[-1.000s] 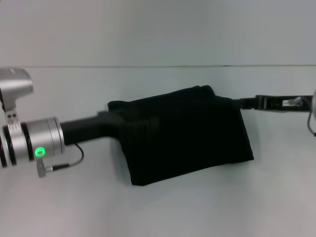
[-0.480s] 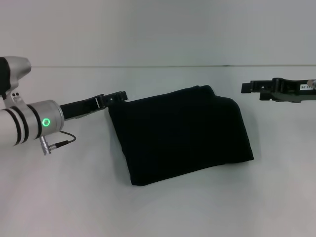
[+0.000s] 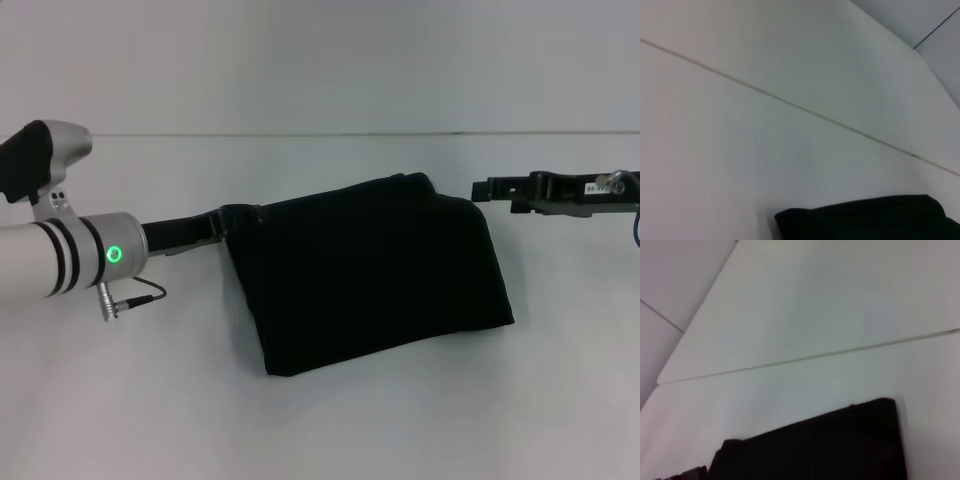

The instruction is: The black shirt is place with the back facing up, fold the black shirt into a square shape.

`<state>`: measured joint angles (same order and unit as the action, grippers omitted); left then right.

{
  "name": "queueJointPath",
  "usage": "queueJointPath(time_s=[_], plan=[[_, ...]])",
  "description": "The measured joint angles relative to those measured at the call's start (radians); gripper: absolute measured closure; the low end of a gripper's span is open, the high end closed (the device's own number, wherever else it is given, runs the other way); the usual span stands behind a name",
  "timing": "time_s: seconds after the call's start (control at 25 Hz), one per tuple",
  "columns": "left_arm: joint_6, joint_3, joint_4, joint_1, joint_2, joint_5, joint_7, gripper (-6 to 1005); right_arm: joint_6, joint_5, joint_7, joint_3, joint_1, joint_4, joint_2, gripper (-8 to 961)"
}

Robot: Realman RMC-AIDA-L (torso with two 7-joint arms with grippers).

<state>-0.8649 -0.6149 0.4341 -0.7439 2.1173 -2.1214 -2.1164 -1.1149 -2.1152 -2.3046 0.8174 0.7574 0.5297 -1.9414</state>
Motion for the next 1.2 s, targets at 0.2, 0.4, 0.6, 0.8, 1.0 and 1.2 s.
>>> queueJointPath(time_s=[0.2,0.4,0.6,0.8,1.0,1.2], plan=[[0.001,-0.004,-0.020,-0.014,0.003,-0.001,0.000,64,0.012,0.000,0.002,0.023,0.000,0.000,-0.009,87],[0.011,-0.005,-0.049,-0.034,0.000,-0.001,0.007,69,0.013,0.000,0.009,0.033,0.001,-0.002,-0.020,86],[0.017,-0.005,-0.049,-0.042,0.005,-0.002,0.010,73,0.018,0.000,0.009,0.043,0.002,-0.002,-0.027,87],[0.047,-0.014,-0.049,-0.042,0.008,-0.002,0.017,77,0.021,0.000,0.009,0.045,-0.003,-0.002,-0.031,89],[0.067,-0.003,-0.049,-0.034,0.020,0.013,0.093,175,0.020,0.000,0.009,0.055,-0.007,-0.010,-0.033,90],[0.068,-0.015,-0.050,-0.042,0.026,0.019,0.110,364,0.014,0.000,0.008,0.065,-0.007,-0.013,-0.032,91]])
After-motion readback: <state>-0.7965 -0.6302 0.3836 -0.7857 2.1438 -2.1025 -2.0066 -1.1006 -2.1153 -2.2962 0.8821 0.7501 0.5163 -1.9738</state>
